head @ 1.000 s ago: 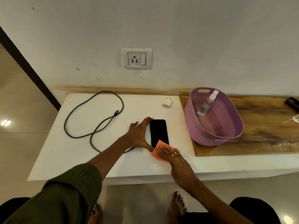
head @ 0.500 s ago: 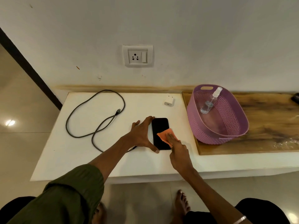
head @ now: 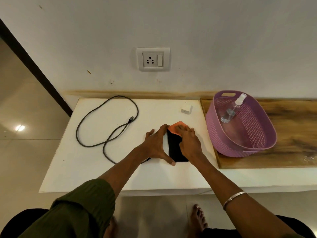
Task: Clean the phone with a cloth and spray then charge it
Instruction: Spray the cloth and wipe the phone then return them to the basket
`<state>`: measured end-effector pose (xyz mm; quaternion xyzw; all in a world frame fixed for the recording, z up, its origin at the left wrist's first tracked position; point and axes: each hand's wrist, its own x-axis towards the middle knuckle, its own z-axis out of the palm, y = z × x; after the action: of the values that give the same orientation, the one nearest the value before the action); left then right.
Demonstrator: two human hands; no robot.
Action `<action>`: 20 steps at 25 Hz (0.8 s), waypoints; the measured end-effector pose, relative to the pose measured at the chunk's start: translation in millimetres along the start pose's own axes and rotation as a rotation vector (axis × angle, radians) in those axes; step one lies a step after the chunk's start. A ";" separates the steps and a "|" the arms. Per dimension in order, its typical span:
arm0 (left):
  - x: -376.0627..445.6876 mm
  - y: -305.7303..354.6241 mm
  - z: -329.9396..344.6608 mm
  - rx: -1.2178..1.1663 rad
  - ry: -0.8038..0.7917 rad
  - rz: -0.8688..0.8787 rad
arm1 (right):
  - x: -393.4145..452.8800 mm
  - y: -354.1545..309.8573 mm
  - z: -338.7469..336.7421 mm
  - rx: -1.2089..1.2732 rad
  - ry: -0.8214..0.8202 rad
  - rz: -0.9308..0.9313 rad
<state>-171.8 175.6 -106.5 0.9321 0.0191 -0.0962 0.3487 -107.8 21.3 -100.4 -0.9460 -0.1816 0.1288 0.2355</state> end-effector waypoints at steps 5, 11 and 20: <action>-0.5 1.2 1.0 -0.029 -0.005 -0.035 | -17.7 -16.4 2.8 -0.074 0.106 -0.327; 1.8 0.9 -1.1 0.007 -0.020 -0.008 | -43.3 -15.8 -0.6 -0.232 -0.079 -0.184; -0.2 0.9 -0.7 0.064 0.004 0.004 | -103.0 15.8 2.1 -0.097 -0.212 -0.043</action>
<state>-171.9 175.3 -105.4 0.9429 0.0150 -0.0940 0.3190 -196.8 -32.5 -93.7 -0.9333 -0.2317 0.2141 0.1716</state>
